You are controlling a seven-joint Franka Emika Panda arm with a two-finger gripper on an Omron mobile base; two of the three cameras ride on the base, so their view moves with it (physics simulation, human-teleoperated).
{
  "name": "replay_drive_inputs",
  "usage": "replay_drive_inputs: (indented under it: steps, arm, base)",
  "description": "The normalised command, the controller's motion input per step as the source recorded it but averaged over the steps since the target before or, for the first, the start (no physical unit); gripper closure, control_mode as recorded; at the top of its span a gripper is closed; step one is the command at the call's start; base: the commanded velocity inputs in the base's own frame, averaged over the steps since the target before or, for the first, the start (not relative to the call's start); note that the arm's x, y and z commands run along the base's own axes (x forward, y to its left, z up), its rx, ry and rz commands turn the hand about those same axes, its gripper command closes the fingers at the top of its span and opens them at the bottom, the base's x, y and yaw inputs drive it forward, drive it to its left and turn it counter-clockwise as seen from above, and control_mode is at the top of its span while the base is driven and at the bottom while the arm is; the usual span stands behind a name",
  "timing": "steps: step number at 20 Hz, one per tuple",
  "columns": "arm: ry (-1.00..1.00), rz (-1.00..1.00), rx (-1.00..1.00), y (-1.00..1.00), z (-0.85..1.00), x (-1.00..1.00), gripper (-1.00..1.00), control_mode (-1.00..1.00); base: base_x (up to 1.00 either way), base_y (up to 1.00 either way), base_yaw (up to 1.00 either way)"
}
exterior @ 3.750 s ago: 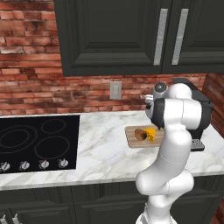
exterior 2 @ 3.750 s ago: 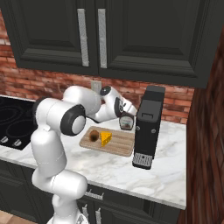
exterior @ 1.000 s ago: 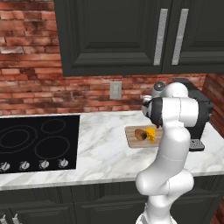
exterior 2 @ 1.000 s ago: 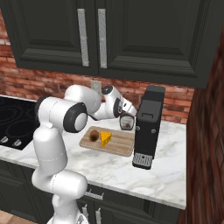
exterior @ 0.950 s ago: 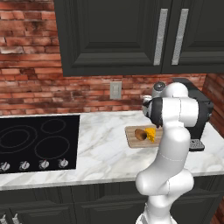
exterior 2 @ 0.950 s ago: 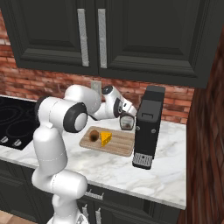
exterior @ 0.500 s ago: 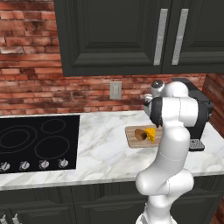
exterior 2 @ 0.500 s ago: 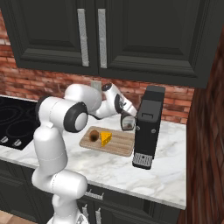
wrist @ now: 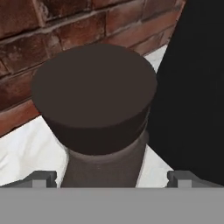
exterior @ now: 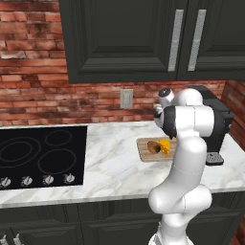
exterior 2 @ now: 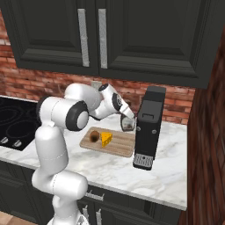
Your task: Retrieve the reheated potato from the microwave, then place the potato, cheese, and condiment on the cutting board.
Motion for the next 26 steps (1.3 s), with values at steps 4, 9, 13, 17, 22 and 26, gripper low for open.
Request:
replay_drive_inputs:
  steps: [4,9,13,17,22,26]
  arm:
    - [0.00,0.00,0.00,-0.12,-0.12,-0.19,1.00,-1.00]
    - [0.00,0.00,0.00,-0.23,-0.09,-0.15,1.00,-1.00]
    - [-0.04,0.03,0.00,-0.19,-0.09,-0.17,1.00,-1.00]
    - [-0.07,0.04,0.01,0.05,-0.01,-0.37,1.00,-1.00]
    - [-0.09,0.04,0.05,0.01,0.19,-0.36,1.00,-1.00]
    - [-0.07,0.06,0.00,-0.02,0.17,-0.12,1.00,-1.00]
  base:
    - [0.00,0.00,0.00]
    - [0.00,0.00,0.00]
    - [0.00,0.00,0.00]
    - [0.00,0.00,0.00]
    - [0.00,0.00,0.00]
    - [0.00,0.00,0.00]
